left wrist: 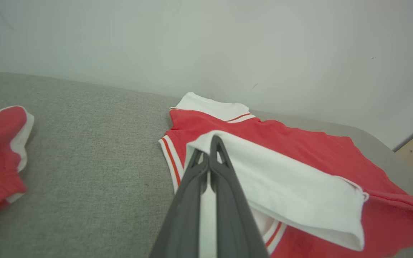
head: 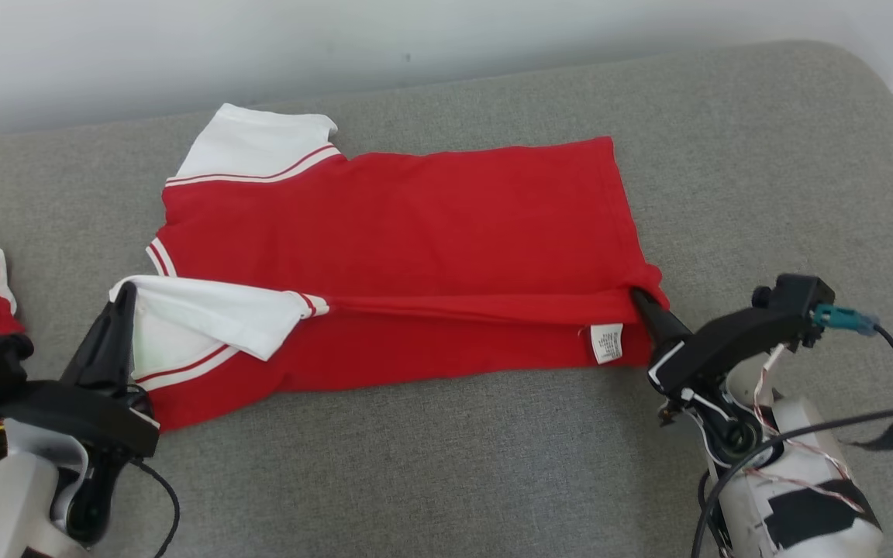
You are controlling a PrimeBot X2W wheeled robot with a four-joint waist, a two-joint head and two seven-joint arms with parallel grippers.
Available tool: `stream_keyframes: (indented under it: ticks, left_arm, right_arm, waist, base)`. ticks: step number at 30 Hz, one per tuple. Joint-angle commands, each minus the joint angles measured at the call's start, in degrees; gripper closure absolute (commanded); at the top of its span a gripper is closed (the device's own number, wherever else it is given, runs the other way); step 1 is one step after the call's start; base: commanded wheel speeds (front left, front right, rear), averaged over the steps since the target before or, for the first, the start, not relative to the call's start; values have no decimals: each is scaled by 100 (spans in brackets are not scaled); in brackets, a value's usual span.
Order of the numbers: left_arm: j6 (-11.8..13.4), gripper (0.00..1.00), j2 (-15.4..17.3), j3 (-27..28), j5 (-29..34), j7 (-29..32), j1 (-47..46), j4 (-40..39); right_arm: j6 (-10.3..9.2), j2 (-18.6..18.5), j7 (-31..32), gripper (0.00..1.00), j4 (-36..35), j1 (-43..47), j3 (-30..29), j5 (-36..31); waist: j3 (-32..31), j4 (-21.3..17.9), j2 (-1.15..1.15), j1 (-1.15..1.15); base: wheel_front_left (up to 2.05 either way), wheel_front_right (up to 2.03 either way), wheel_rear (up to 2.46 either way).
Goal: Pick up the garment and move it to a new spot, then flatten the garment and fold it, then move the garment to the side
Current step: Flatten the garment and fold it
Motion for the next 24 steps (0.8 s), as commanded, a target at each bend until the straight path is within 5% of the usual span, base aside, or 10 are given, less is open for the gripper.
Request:
stream_keyframes:
  ticks: [1,4,5,6,7,8,9,10,19,24]
  left_arm:
    - [4,100,88,-72,-61,-36,-144,181]
    - [3,100,151,-320,-197,-90,-430,501]
    - [3,100,164,-400,-256,-117,-510,600]
    - [3,100,185,-477,-297,-134,-590,707]
    - [3,87,214,-556,-291,-169,-663,811]
    - [3,15,218,-620,-316,-204,-725,904]
    - [3,15,218,-620,-316,-204,-725,904]
    - [3,0,210,-684,-347,-238,-775,984]
    - [2,0,239,-890,-568,-455,-738,1232]
    - [2,0,183,-403,-346,-454,-334,806]
  right_arm:
    - [1,6,-53,100,149,-169,26,7]
    - [1,17,-157,95,510,-506,75,-45]
    - [1,15,-198,82,613,-602,94,-52]
    - [0,16,-255,44,691,-697,137,-78]
    - [1,18,-318,6,753,-775,192,-97]
    - [1,21,-369,0,815,-821,219,-81]
    - [1,21,-369,0,815,-821,219,-81]
    - [1,21,-412,0,877,-856,249,-53]
    - [1,-211,-1007,0,978,-743,546,-255]
    - [1,-451,-1332,0,751,-434,852,-496]
  waist:
    - [52,-20,-1,-1]
    - [115,-20,-1,-1]
    - [131,-15,-1,-1]
    - [142,-9,-1,-1]
    - [149,-3,-1,-1]
    - [148,3,-1,-1]
    - [148,3,-1,-1]
    - [142,7,-1,-1]
    - [16,50,-1,-1]
    - [-83,86,-1,-1]
  base:
    - [0,0,0]
    - [0,0,0]
    - [0,0,0]
    - [0,0,0]
    - [0,0,0]
    - [0,0,0]
    - [0,0,0]
    - [0,0,0]
    - [0,0,0]
    - [0,0,0]
